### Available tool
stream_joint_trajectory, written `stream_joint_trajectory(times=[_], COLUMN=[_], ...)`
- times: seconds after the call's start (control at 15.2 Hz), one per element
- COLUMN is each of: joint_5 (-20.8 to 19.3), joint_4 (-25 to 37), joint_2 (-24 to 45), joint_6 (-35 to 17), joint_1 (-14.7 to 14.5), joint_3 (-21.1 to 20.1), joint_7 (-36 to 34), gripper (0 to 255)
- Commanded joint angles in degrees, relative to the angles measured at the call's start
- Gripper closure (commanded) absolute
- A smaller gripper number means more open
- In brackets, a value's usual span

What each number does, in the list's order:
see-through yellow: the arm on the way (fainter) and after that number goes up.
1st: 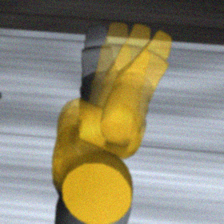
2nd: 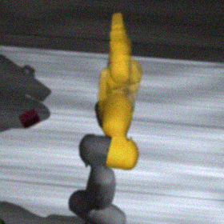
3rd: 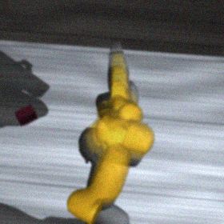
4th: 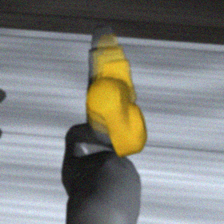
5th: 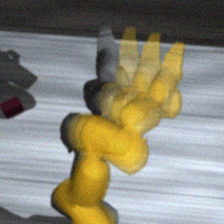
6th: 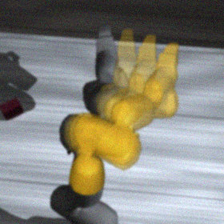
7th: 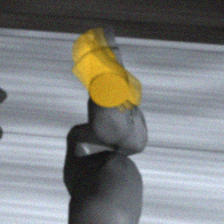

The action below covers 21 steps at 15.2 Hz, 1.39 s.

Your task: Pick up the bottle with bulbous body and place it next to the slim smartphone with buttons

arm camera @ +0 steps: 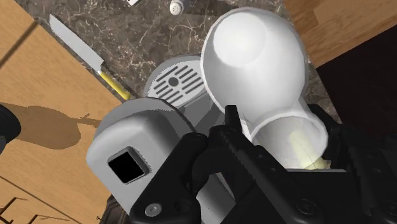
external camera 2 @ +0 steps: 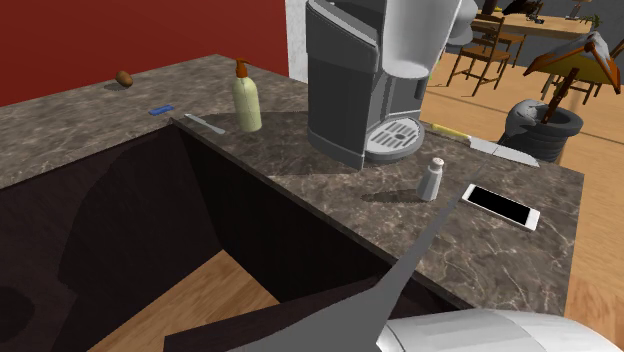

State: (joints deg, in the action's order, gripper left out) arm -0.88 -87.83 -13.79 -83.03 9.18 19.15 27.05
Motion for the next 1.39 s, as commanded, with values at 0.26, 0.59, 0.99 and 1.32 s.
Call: stream_joint_trajectory(times=[0.26,0.59,0.99,1.32], joint_5=[-1.04,-1.53,-0.85,2.04], joint_4=[-1.25,-0.42,3.04,8.22], joint_2=[-2.42,-2.7,-0.44,4.42], joint_6=[1.08,2.17,3.71,5.41], joint_1=[2.78,4.92,7.29,9.36], joint_3=[5.13,10.11,17.35,25.08], joint_7=[7.99,15.14,24.75,34.14], gripper=[255,255,255,255])
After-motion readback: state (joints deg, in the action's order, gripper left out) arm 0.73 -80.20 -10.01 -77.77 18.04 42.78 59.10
